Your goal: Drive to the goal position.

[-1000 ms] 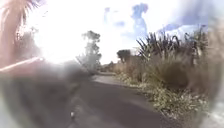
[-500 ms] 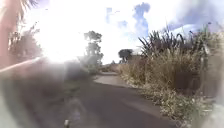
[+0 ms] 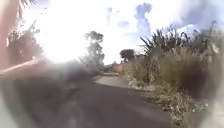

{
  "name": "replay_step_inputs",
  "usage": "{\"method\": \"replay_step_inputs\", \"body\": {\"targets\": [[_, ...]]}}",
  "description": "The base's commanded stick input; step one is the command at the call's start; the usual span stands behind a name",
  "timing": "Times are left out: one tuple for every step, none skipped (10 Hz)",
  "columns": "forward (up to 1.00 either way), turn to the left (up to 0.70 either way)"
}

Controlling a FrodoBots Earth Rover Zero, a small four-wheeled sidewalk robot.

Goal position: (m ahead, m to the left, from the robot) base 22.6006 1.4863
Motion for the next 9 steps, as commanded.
{"method": "replay_step_inputs", "body": {"targets": [[0.5,0.01],[0.5,0.01],[0.5,0.01],[0.5,0.01],[0.5,0.01],[0.5,0.01],[0.5,0.01],[0.5,0.01],[0.5,0.01]]}}
